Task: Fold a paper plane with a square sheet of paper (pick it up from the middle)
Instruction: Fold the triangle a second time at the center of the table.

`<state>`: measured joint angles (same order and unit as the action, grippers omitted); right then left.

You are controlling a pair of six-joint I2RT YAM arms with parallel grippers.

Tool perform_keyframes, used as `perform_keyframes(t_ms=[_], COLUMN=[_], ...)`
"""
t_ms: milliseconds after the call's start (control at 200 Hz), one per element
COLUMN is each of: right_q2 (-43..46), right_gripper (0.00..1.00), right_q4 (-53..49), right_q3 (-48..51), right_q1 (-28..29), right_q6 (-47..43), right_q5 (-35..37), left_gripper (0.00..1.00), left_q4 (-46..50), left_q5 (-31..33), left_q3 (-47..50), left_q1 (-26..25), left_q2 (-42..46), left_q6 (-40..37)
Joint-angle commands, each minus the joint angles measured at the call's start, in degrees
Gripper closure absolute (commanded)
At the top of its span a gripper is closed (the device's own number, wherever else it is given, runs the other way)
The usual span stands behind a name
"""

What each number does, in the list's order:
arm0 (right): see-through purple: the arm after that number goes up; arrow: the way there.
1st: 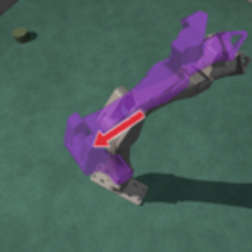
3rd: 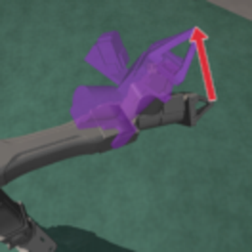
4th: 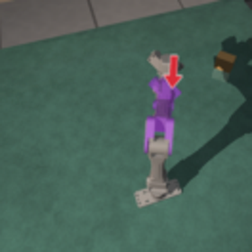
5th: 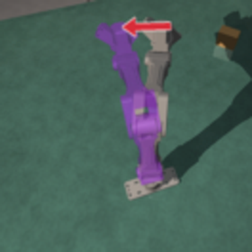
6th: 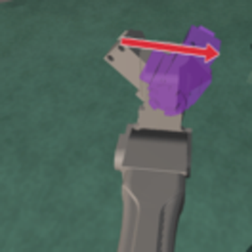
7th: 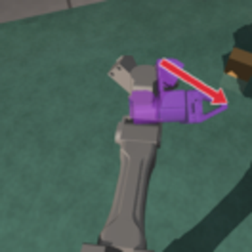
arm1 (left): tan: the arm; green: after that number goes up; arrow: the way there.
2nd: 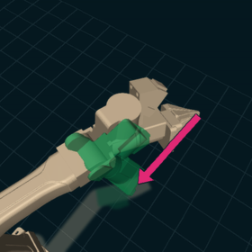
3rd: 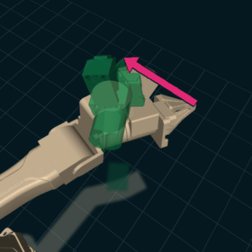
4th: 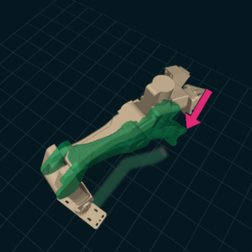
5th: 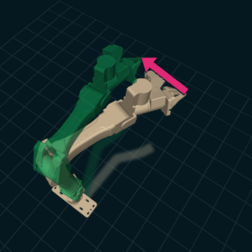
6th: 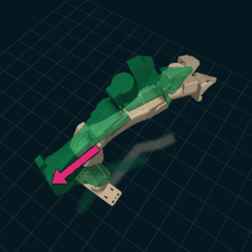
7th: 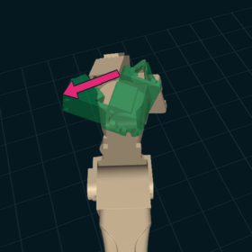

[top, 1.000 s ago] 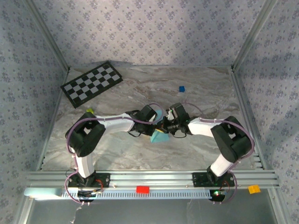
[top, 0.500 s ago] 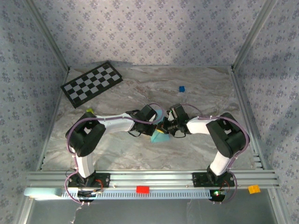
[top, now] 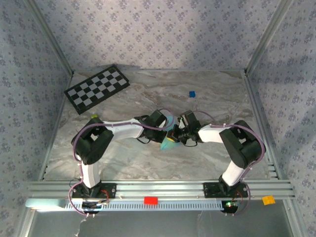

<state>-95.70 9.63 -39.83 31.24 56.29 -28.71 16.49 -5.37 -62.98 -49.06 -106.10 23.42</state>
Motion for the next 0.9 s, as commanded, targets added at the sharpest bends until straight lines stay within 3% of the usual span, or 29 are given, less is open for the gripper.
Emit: perform_keyframes(t_ms=[0, 895], right_q2=[1.8, -0.7], right_gripper=[0.98, 0.97], right_q4=[-2.5, -5.3], right_q3=[-2.1, -3.9], right_q1=[-0.7, -3.7], right_q6=[-1.1, -2.8], right_q5=[0.7, 0.4], left_gripper=[0.98, 0.98], left_q4=[2.5, 2.1], left_q5=[-0.6, -0.7], left_q3=[0.3, 0.4], left_q1=[0.2, 0.1], left_q2=[-2.0, -2.4], left_q6=[-0.8, -0.8])
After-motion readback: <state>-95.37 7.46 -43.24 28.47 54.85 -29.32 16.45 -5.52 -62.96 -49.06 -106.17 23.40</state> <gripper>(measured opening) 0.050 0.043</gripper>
